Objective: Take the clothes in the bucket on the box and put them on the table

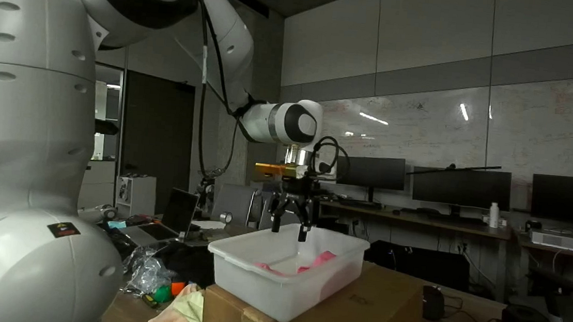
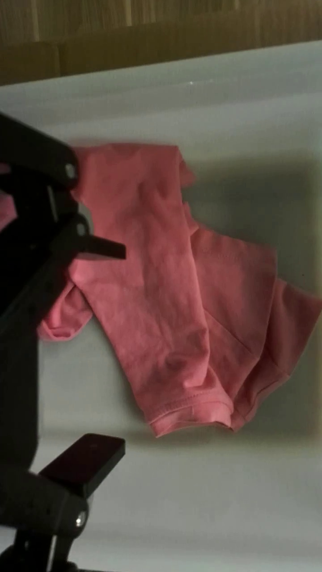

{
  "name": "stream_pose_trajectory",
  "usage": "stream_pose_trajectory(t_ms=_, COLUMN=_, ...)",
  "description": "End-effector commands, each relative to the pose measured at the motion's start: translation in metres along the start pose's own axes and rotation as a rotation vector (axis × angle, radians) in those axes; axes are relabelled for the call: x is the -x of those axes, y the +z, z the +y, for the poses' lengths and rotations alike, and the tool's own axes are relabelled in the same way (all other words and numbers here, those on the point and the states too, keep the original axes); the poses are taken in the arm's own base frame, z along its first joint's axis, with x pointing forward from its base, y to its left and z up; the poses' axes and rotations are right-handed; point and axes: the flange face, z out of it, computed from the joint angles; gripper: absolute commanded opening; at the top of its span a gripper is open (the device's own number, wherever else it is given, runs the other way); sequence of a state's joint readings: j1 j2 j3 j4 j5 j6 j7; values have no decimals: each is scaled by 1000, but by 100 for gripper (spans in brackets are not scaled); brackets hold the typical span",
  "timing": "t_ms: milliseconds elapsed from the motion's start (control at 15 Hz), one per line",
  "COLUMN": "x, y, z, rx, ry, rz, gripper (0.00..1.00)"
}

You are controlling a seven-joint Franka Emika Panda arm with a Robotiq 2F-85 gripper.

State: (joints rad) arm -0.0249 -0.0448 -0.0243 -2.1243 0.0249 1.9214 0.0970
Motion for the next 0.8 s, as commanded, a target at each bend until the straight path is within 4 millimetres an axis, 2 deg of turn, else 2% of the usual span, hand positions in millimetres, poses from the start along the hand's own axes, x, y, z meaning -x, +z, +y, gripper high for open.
stream_pose_trajectory(t_ms=0, x=-2, y=10, z=14, rx=-49, ry=58, rz=70, gripper=100)
stream_pose_trajectory(t_ms=200, x=-8, y=19, z=19, rx=-38, ry=83, rz=127, gripper=100)
stream_pose_trajectory(t_ms=533, x=-12, y=35, z=17, rx=-25, ry=91, rz=161, gripper=100)
stream_pose_trajectory(t_ms=733, x=-14, y=43, z=15, rx=49, ry=98, rz=184, gripper=100)
